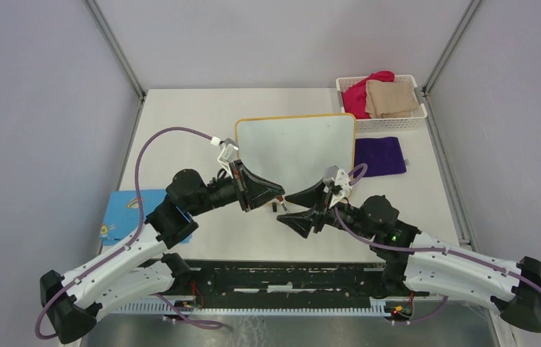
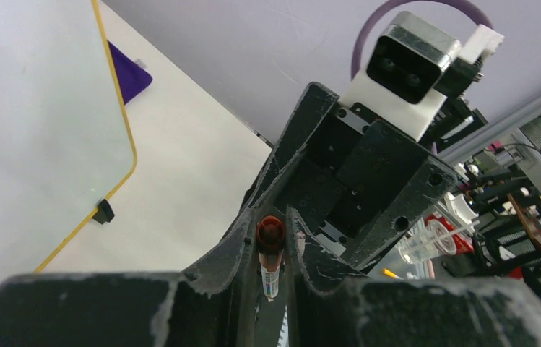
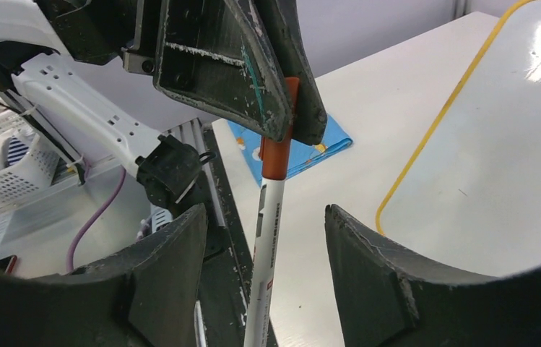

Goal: Write a sentence on the whiteboard
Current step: Open the whiteboard marker at the center of the board.

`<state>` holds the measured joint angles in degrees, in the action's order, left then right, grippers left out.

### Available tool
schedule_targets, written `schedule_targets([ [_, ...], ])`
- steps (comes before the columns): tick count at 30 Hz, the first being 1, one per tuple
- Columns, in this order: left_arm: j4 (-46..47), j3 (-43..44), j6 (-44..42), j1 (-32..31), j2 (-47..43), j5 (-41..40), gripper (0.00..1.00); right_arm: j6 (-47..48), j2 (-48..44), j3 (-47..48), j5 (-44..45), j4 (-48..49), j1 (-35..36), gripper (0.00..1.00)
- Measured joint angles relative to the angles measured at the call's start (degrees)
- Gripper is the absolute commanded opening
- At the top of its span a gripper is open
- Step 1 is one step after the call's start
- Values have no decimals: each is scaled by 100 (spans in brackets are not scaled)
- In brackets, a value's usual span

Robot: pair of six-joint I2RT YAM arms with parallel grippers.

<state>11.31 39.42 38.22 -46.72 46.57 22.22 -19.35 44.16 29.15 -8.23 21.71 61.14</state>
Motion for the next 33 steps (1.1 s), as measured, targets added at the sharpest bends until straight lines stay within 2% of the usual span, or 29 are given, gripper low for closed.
schedule_targets([
  [7, 109, 122, 0, -2, -87, 398, 2, -306, 50, 0, -365, 151, 0, 45],
  [11, 138, 142, -2, -2, -188, 546, 3, -505, 162, 2, -503, 323, 0, 23],
  [13, 138, 144, -2, 0, -212, 560, 19, -579, 177, 2, -562, 420, 2, 13],
  [15, 170, 146, -7, 0, -225, 605, 42, -634, 177, 4, -588, 457, 31, 5],
  [16, 173, 146, -7, 2, -243, 625, 47, -645, 179, 4, -590, 468, 28, 2],
  [18, 195, 146, -4, -2, -249, 693, 50, -640, 181, 7, -592, 485, 28, 0],
  [21, 197, 146, -2, -2, -247, 754, 50, -625, 195, 28, -592, 498, 28, 0],
  [28, 203, 146, 0, -2, -247, 824, 40, -608, 273, 74, -590, 562, 31, 0],
  [33, 190, 146, 2, 4, -225, 828, 11, -605, 299, 76, -586, 592, 28, 0],
])
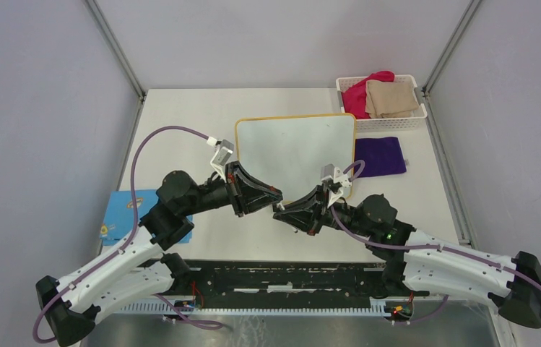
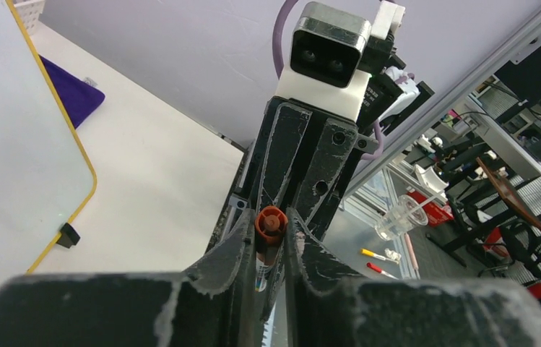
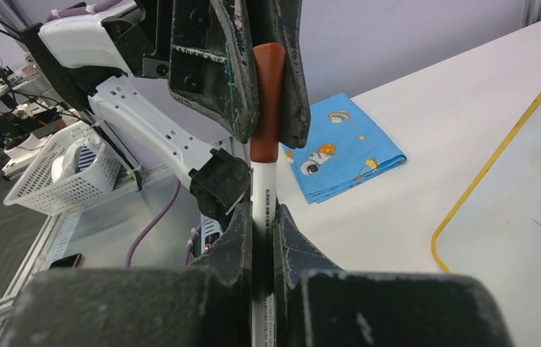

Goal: Write a sentence on the whiteboard
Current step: Open the whiteboard marker at the center of the board.

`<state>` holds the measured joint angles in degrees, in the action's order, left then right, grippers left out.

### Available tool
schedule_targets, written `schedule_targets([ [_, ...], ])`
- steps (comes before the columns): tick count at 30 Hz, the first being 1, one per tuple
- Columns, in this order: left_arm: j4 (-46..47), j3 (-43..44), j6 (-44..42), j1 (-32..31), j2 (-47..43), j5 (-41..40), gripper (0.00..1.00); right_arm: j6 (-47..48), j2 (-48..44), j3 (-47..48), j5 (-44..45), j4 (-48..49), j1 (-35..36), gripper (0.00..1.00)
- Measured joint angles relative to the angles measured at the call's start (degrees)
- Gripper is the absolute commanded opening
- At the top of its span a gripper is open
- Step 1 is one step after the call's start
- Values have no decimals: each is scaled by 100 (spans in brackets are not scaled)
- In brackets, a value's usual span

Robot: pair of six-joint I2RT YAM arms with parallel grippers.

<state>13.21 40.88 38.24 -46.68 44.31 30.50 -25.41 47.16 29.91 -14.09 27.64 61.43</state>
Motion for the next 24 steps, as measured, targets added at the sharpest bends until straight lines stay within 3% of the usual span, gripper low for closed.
schedule_targets([
  [2, 4, 0, -9, 7, 2, -26, 2, -22, 2, 4, 13, 13, 2, 4],
  [4, 15, 0, -13, 7, 2, -39, 2, -31, 13, 20, 11, 13, 2, 23],
  [7, -2, 0, -11, 9, -7, -50, 2, -46, 13, 24, -26, 42, 2, 41],
  [11, -70, 0, -11, -7, -35, -33, 2, -48, 9, 33, -35, 90, 4, 50],
  [18, -83, 0, -11, -7, -98, -35, 2, -133, 129, 229, -48, 190, 2, 48],
  [24, -101, 0, -17, -7, -151, -39, 2, -227, 310, 299, -96, 280, 2, 14],
])
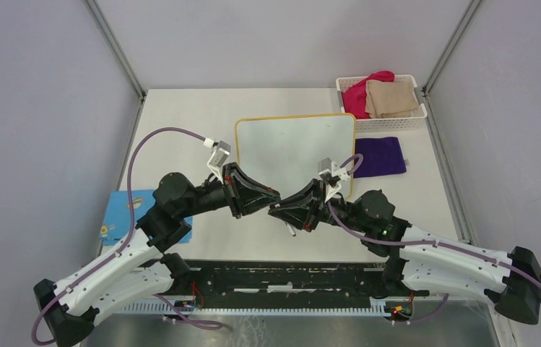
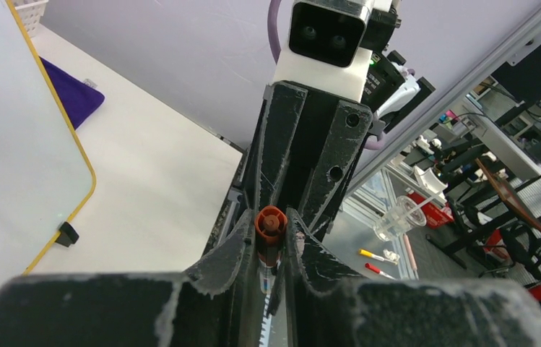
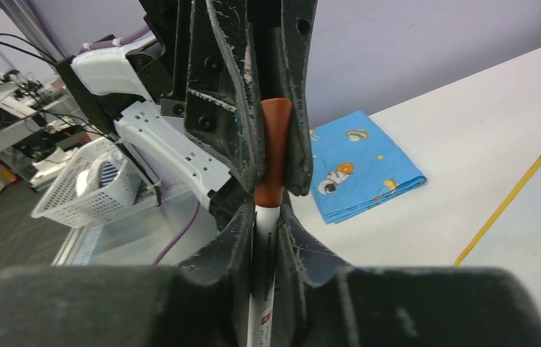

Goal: Write a sentence on the whiteboard
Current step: Open the whiteboard marker at the center of the board, then place the pen cap at the center of the board.

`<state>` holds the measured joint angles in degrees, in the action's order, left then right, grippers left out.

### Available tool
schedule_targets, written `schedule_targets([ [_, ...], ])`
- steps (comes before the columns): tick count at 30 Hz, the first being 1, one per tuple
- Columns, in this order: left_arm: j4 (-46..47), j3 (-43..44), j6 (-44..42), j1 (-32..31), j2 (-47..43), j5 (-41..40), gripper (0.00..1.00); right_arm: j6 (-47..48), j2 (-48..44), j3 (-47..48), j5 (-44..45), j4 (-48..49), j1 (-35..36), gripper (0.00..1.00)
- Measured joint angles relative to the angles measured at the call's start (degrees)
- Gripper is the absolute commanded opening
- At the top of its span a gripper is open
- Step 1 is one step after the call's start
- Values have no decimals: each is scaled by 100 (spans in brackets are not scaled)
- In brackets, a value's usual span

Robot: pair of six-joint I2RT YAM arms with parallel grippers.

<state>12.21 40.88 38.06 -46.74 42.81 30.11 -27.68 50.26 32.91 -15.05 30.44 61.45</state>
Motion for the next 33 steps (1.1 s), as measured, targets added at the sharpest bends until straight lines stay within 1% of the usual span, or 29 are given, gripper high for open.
schedule_targets([
  [2, -39, 0, -4, 0, -24, -31, 2, -55, 37, 9, -44, 46, 0, 2],
  [3, -55, 0, -24, 0, -52, -52, 2, -122, 46, 9, -44, 48, 0, 0],
  [14, -498, 0, -59, -116, -310, -485, 2, -120, -37, -127, -55, 87, 22, 0],
  [18, -481, 31, -55, -37, -533, -850, 2, -66, -216, -339, -15, -37, 13, 0],
  [24, -503, 181, -79, -26, -763, -1244, 2, 22, -367, -369, 92, -197, 4, 0],
  [27, -1047, 398, -264, -26, -767, -1829, 2, 208, -573, -365, 494, -557, 4, 0],
  [28, -1349, 509, -350, -26, -767, -2164, 2, 267, -654, -363, 669, -732, 4, 0],
  [30, -1987, 739, -490, -26, -758, -2918, 2, 424, -809, -293, 1246, -1261, 4, 0],
  [33, -3136, 1196, -651, -26, -608, -4428, 2, 629, -909, -136, 2085, -2050, 4, 0],
])
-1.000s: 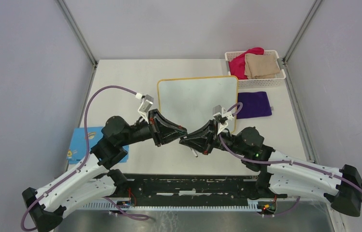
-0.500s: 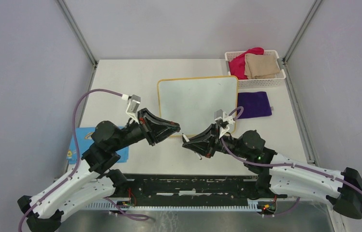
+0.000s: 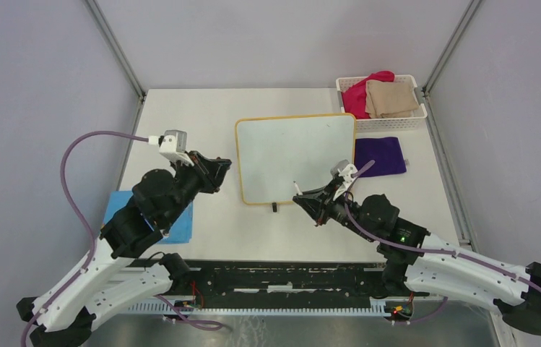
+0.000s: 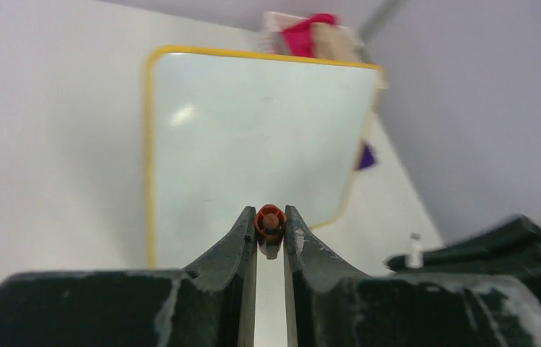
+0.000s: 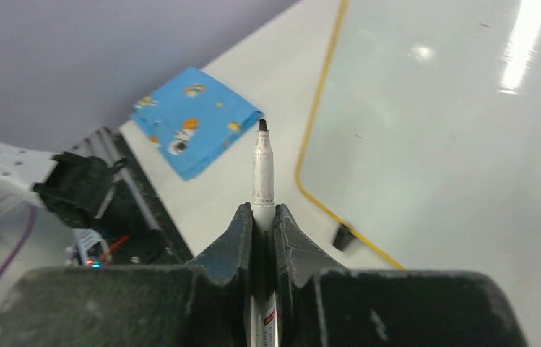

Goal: Write a sentence on the whiteboard
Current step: Place the pen cap at the center of the board.

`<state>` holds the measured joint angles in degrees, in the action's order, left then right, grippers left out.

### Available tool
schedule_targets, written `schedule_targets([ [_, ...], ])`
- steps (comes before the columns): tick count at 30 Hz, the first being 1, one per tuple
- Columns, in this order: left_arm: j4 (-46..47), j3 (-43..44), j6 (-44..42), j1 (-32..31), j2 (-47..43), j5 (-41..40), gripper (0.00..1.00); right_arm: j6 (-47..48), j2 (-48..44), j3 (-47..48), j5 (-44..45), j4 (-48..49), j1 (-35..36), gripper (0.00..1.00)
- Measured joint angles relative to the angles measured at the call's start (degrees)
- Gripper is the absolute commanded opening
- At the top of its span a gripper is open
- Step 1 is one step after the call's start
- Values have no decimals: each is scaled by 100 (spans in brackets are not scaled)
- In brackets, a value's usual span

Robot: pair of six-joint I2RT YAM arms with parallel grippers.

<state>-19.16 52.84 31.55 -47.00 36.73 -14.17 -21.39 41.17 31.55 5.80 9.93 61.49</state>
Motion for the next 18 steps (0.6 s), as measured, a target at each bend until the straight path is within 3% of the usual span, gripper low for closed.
schedule_targets([
  [3, -1141, 459, -15, 39, 457, -1283, 2, 138, -52, 31, 503, -485, -7, 0],
  [6, -1871, 476, -22, 317, 929, -1788, 2, 225, -142, 13, 813, -791, -11, 0],
  [13, -2044, 101, -275, 2540, 2063, -975, 2, 393, -208, -107, 938, -879, -11, 0],
  [18, -1751, -68, -280, 3248, 3115, -192, 2, 527, -243, -208, 872, -896, -11, 0],
])
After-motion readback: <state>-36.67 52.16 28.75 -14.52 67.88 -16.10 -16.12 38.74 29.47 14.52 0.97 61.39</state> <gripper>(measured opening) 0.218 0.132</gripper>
